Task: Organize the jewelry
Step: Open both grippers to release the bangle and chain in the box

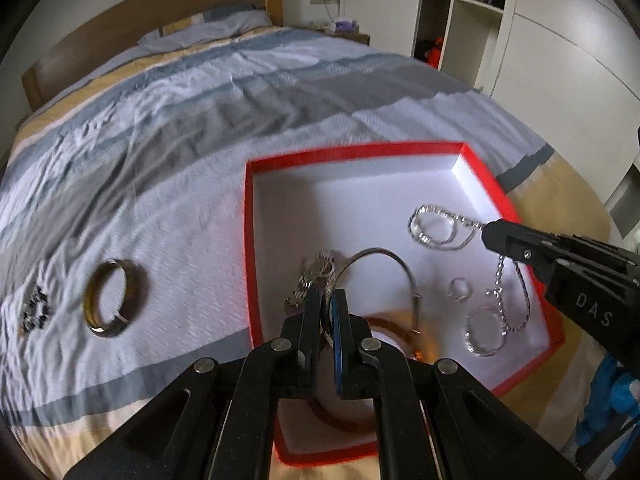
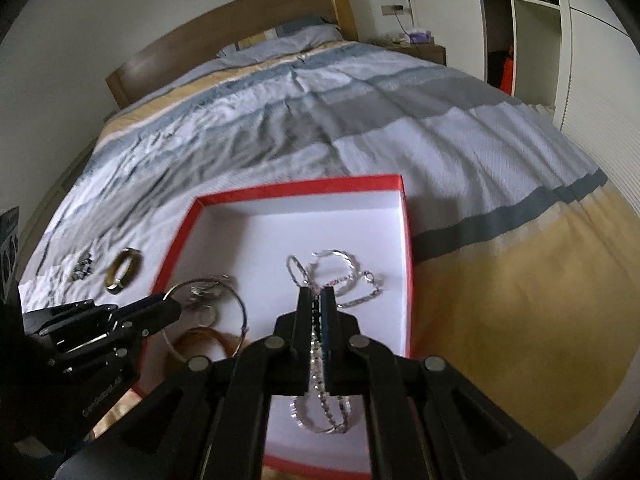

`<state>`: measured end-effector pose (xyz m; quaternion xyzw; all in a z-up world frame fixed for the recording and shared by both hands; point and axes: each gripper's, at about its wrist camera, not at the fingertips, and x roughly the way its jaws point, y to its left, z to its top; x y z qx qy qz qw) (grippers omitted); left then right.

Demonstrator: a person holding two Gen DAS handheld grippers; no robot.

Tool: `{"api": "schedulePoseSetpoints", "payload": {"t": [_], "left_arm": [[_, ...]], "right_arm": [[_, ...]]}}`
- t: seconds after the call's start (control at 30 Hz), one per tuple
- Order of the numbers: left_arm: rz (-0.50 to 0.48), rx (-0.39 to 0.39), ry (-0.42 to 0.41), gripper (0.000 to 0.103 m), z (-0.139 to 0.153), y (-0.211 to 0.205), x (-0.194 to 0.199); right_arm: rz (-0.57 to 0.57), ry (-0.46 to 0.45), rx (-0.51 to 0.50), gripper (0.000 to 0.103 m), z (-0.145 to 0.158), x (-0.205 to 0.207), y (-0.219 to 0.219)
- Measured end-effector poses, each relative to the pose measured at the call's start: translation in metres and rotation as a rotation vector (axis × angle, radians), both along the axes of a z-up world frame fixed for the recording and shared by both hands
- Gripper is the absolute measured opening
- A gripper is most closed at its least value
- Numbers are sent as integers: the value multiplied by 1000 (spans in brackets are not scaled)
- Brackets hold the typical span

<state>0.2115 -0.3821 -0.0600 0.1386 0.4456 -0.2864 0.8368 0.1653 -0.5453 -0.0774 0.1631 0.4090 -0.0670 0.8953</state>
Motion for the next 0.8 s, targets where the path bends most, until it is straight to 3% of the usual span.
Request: {"api": "schedulePoseSetpoints", "payload": {"t": [0.3,0.63,0.73,0.8], "left_arm": [[25,16,14,6,-21,1,8],[23,-27,16,37,-1,8,-2],[26,-46,7,40,13,13,-10],[30,-61,-1,43,24,19,-16]], "right_arm": [[-21,32,9,4,-20,-1,-5],[-43,48,-17,12,-5,-19,-9],[-43,36,-32,26,9,-30,-6],[-45,25,-42,27,19,-37,-4]]}}
